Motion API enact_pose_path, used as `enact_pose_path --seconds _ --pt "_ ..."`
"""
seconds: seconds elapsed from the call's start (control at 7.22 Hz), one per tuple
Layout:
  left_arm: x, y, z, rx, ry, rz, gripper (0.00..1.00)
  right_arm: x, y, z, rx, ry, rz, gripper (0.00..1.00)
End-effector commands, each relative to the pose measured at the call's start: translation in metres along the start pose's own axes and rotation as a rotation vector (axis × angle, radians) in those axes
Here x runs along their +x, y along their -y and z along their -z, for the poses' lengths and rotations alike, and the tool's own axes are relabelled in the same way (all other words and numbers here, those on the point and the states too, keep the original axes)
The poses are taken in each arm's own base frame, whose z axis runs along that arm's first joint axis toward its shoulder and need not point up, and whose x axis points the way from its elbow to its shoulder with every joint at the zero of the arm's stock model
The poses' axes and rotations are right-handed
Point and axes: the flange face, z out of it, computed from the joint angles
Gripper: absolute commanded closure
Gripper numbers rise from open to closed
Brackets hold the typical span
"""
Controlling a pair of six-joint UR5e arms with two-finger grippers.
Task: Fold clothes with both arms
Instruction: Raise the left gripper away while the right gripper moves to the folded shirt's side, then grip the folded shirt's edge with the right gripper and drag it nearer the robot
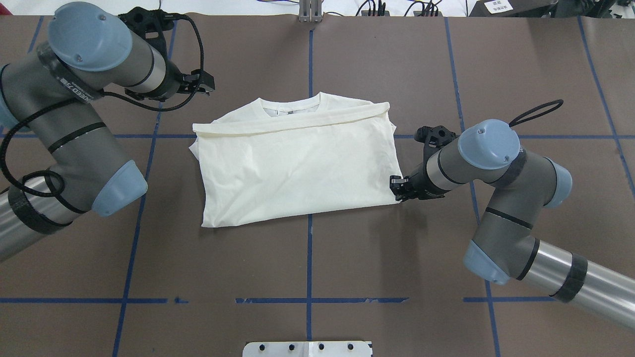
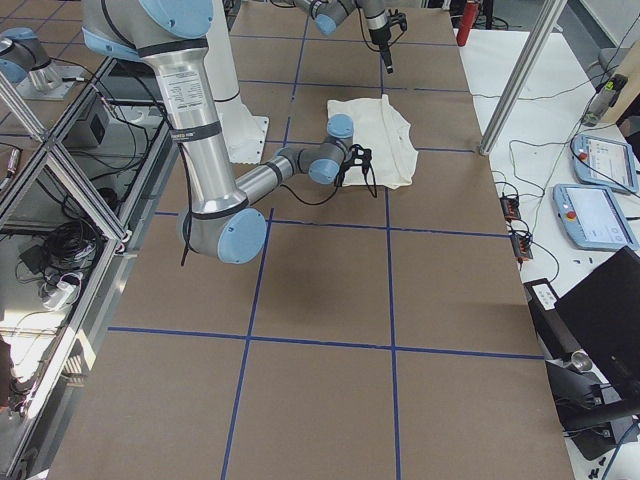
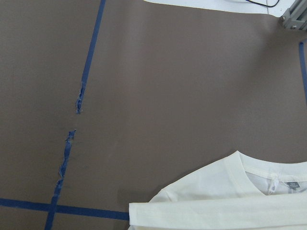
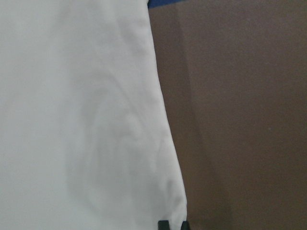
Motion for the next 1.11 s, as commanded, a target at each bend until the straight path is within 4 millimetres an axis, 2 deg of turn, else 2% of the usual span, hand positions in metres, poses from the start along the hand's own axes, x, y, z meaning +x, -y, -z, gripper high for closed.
enact_pose_path --seconds 0.0,0.42,0.55,0.69,0.83,0.97 --pt "0.000 0.000 0.003 0.002 -0.004 0.001 0.00 0.017 -0.020 0.016 -0.023 0.010 0.006 1.00" --pt "0.006 -0.006 0.007 0.003 -0.017 -0.002 0.00 0.093 -0.137 0.071 -0.143 -0.021 0.010 1.00" --pt "0.010 -0.010 0.008 0.000 -0.024 -0.007 0.00 0.099 -0.172 0.073 -0.205 -0.041 -0.024 1.00" --pt "0.012 -0.017 0.006 -0.008 -0.025 -0.014 0.00 0.097 -0.201 0.066 -0.259 -0.064 -0.083 1.00" --pt "0.015 -0.022 0.005 -0.012 -0.030 -0.013 0.00 0.103 -0.218 0.066 -0.292 -0.085 -0.085 1.00" --pt "0.021 -0.031 0.005 -0.023 -0.039 -0.010 0.00 0.108 -0.229 0.076 -0.317 -0.091 -0.076 1.00"
